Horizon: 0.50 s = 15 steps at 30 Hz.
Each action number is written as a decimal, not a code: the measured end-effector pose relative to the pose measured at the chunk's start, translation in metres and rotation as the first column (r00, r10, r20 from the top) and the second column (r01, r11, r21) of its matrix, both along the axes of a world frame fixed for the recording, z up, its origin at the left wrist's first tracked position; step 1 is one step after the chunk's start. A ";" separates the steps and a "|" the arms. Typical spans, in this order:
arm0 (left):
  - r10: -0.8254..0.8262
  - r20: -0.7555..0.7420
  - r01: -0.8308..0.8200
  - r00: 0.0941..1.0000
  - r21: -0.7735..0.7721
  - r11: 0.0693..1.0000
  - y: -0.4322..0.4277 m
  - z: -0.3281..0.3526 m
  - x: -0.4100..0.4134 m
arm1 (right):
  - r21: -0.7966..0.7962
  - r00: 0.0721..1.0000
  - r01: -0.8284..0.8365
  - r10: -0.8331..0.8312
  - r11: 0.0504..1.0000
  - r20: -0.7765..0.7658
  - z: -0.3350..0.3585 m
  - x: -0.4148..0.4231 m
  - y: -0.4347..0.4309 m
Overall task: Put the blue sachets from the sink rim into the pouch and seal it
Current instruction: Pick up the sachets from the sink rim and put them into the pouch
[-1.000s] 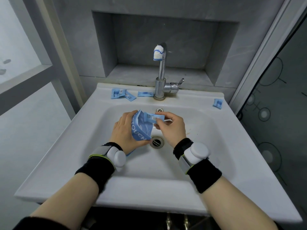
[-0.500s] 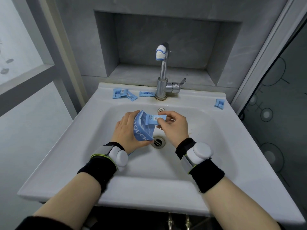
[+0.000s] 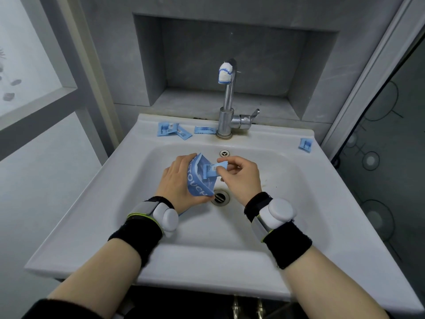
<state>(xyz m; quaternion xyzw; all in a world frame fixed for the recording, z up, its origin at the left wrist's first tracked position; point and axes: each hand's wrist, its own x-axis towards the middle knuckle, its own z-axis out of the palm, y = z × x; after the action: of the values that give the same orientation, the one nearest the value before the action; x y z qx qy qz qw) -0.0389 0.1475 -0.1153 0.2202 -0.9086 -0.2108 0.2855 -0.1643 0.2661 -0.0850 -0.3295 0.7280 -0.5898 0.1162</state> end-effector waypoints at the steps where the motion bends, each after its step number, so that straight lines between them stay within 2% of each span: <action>1: -0.001 -0.002 0.001 1.000 -0.002 1.000 0.000 0.000 0.000 | 0.000 1.000 0.000 0.000 1.000 -0.005 0.000 0.000 0.000; 15: -0.014 0.001 0.014 1.000 -0.022 1.000 0.002 0.001 0.000 | 0.029 0.998 -0.057 0.058 0.998 -0.035 0.000 0.000 0.003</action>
<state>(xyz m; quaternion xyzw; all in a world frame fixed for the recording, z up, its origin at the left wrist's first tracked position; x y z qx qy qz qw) -0.0386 0.1492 -0.1138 0.2109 -0.9125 -0.2027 0.2859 -0.1641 0.2692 -0.0845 -0.3592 0.7284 -0.5699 0.1249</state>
